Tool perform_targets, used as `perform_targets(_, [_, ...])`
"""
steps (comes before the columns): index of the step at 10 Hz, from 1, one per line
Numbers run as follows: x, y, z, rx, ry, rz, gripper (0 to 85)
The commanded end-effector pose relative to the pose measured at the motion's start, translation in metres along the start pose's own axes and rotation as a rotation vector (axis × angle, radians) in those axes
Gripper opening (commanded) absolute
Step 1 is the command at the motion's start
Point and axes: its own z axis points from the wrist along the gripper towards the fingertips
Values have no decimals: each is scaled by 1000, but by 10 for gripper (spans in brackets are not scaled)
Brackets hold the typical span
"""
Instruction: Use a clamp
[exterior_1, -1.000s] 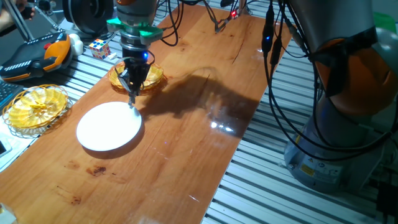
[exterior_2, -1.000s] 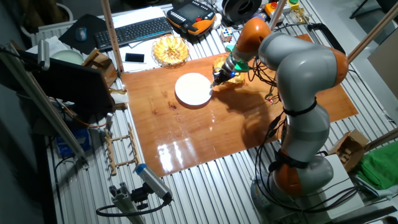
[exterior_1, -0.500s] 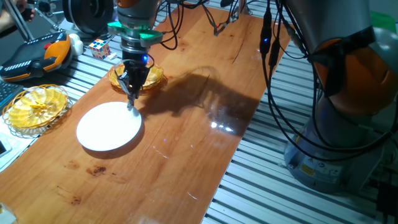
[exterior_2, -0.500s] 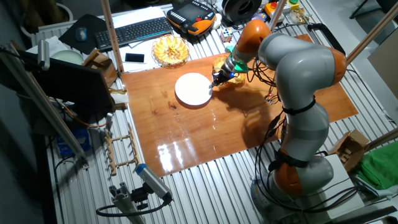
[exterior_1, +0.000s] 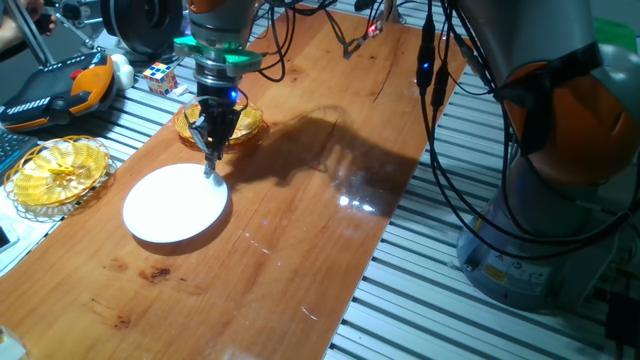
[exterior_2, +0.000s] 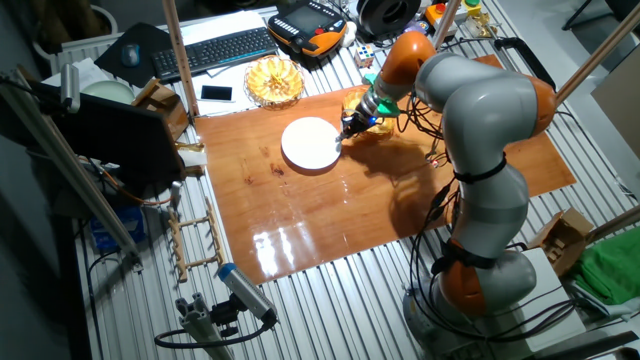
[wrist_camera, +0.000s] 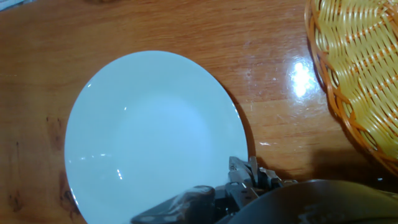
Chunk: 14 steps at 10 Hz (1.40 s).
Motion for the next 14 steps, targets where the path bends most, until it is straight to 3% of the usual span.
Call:
perform_targets(1, [0, 0, 0, 0, 0, -1, 7])
perform_targets(5, [-1, 0, 1, -3, -3, -2, 10])
perform_targets(6, [-1, 0, 1, -3, -9, 2, 50])
perform_targets(7, [-1, 0, 1, -2, -15, 10, 220])
perform_targets(8, [-1, 0, 1, 0, -22, 14, 290])
perform_targets(9, [-1, 0, 1, 0, -28, 20, 423])
perform_targets(14, [-1, -1, 0, 2, -42, 25, 433])
